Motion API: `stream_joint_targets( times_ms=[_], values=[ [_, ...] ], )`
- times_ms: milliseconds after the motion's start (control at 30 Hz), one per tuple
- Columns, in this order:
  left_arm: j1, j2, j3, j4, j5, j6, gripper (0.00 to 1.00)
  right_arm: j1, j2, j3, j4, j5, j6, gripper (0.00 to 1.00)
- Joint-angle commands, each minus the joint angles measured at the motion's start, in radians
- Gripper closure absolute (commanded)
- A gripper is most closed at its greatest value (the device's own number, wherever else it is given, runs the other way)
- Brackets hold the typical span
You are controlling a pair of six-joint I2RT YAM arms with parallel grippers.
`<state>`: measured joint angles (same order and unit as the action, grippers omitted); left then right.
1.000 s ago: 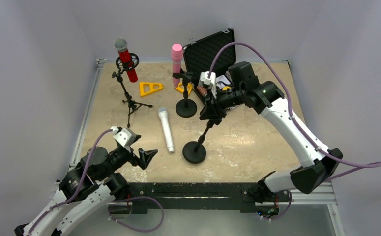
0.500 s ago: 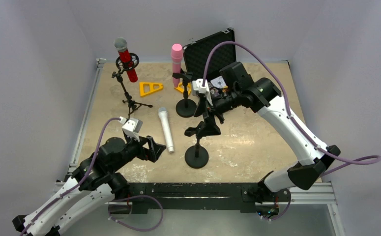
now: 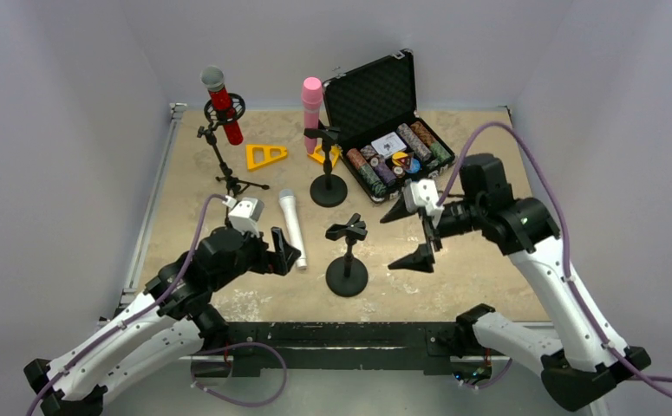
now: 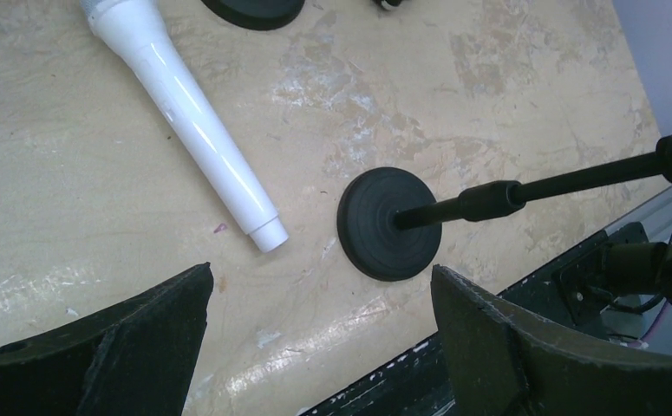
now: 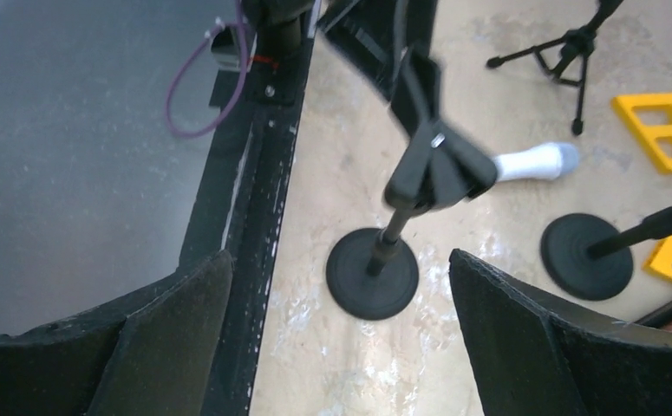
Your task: Attach the microphones to the stand
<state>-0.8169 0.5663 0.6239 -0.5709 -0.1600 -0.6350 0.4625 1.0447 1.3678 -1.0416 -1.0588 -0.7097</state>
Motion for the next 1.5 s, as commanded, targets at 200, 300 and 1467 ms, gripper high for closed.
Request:
stream_joint_targets(
  times_ms=[200, 300, 1467],
  values=[
    [0.131, 0.212, 0.098, 0.062, 0.024, -0.029, 0.01, -0.153, -0.281, -0.507, 0.511, -0.128, 0.091, 0.01],
    [0.162, 0.345, 0.173, 0.029, 0.035, -0.006, 0.01, -0.163, -0.287, -0.513, 0.527, -0.132, 0.108, 0.01],
    [0.197, 1.038, 0.21, 0.195, 0.004, -0.043, 0.44, -0.28, -0.234, -0.545, 0.552, -0.221, 0.148, 0.01]
  ],
)
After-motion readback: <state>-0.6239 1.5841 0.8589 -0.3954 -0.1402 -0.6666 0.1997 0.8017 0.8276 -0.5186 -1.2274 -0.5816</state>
